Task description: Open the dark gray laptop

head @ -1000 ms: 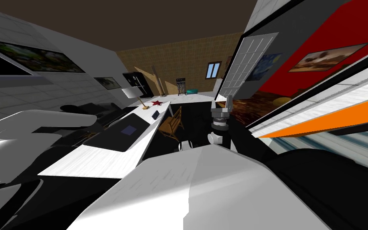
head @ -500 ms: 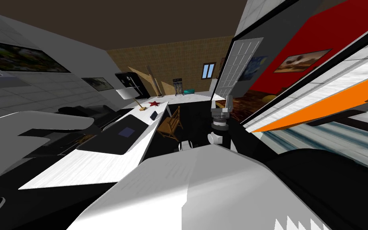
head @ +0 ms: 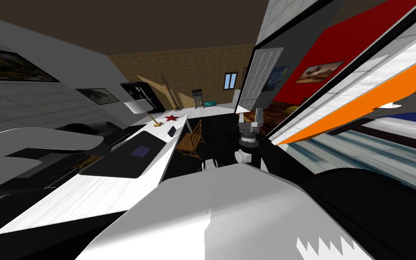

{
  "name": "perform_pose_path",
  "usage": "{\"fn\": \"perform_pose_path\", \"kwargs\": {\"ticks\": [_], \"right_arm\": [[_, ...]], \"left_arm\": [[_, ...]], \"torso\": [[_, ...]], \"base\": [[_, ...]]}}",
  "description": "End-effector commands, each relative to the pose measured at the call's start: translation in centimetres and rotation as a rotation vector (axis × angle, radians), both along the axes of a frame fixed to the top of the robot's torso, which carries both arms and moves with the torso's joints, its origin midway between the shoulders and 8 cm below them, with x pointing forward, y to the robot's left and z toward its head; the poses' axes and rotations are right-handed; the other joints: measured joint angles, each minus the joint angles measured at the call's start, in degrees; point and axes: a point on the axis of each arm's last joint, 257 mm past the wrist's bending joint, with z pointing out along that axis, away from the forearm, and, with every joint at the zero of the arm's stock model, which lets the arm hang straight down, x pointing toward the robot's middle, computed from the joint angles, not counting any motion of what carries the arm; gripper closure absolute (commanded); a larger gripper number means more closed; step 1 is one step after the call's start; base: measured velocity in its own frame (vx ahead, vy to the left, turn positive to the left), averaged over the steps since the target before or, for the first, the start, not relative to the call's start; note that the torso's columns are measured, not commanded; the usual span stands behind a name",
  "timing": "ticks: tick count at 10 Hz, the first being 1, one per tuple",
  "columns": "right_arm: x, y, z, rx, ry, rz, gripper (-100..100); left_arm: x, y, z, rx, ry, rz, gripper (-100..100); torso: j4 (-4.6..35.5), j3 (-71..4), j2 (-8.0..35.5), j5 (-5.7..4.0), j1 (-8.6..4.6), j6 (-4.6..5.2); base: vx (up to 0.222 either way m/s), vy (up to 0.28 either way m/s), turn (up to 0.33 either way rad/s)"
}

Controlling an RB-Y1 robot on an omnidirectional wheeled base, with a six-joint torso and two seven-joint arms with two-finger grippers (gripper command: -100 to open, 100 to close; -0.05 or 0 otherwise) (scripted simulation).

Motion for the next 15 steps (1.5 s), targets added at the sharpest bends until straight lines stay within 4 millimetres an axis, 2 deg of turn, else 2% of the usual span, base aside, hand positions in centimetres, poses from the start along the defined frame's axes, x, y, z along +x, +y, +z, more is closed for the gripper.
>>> {"fn": "perform_pose_path", "kwargs": {"ticks": [1, 2, 3, 4, 5, 6, 8, 9, 10, 11, 13, 14, 15], "right_arm": [[0.0, 0.0, 0.0, 0.0, 0.0, 0.0, 0], [0.0, 0.0, 0.0, 0.0, 0.0, 0.0, 0], [0.0, 0.0, 0.0, 0.0, 0.0, 0.0, 0], [0.0, 0.0, 0.0, 0.0, 0.0, 0.0, 0], [0.0, 0.0, 0.0, 0.0, 0.0, 0.0, 0], [0.0, 0.0, 0.0, 0.0, 0.0, 0.0, 0], [0.0, 0.0, 0.0, 0.0, 0.0, 0.0, 0], [0.0, 0.0, 0.0, 0.0, 0.0, 0.0, 0], [0.0, 0.0, 0.0, 0.0, 0.0, 0.0, 0], [0.0, 0.0, 0.0, 0.0, 0.0, 0.0, 0], [0.0, 0.0, 0.0, 0.0, 0.0, 0.0, 0], [0.0, 0.0, 0.0, 0.0, 0.0, 0.0, 0], [0.0, 0.0, 0.0, 0.0, 0.0, 0.0, 0]], "left_arm": [[-2.2, -0.3, -1.8, -0.019, 0.047, 0.028, -100], [-2.5, 0.0, -0.8, -0.012, 0.026, 0.055, -100], [-2.5, 0.0, -0.8, -0.017, 0.011, 0.067, -100], [-3.9, -0.7, -2.8, -0.032, 0.071, 0.058, -100], [-5.0, -0.4, -3.0, -0.037, 0.076, 0.093, -100], [-5.3, 0.0, -1.9, -0.029, 0.057, 0.12, -100], [-5.3, 0.0, -1.7, -0.034, 0.028, 0.144, -100], [-7.1, -0.8, -3.8, -0.054, 0.086, 0.148, -100], [-8.5, -0.3, -3.5, -0.05, 0.101, 0.191, -100], [-8.5, -0.1, -2.7, -0.041, 0.077, 0.211, -100], [-8.5, -0.1, -2.7, -0.047, 0.053, 0.231, -100], [-10.7, -0.8, -4.6, -0.066, 0.113, 0.249, -100], [-11.8, -0.6, -5.0, -0.067, 0.122, 0.28, -100]], "torso": [[0.1, 0.1, 0.2, 0.06, 0.23, -0.01], [0.1, 0.2, 0.3, 0.1, 0.32, 0.02], [0.0, 0.1, 0.1, 0.06, 0.16, -0.03], [0.0, 0.0, 0.0, 0.0, -0.02, -0.02], [0.0, 0.1, 0.1, 0.02, 0.07, 0.1], [0.1, 0.1, 0.2, 0.05, 0.19, 0.01], [0.0, 0.0, 0.0, 0.02, 0.04, -0.05], [0.0, 0.0, -0.1, 0.01, 0.01, 0.01], [0.0, 0.1, 0.2, 0.05, 0.21, 0.09], [0.1, 0.2, 0.3, 0.09, 0.23, 0.01], [0.0, 0.0, 0.0, 0.01, 0.04, -0.04], [0.0, -0.1, -0.1, 0.0, 0.01, 0.01], [0.0, 0.1, 0.2, 0.06, 0.18, 0.11]], "base": [[-0.089, 0.083, -0.146], [-0.046, 0.049, -0.09], [-0.016, 0.009, 0.016], [-0.077, 0.04, -0.27], [-0.097, 0.069, -0.341], [-0.054, 0.041, -0.077], [-0.004, 0.001, 0.037], [-0.086, 0.057, -0.297], [-0.113, 0.065, -0.384], [-0.05, 0.029, -0.062], [0.003, -0.001, 0.046], [-0.077, 0.042, -0.323], [-0.108, 0.059, -0.337]]}}
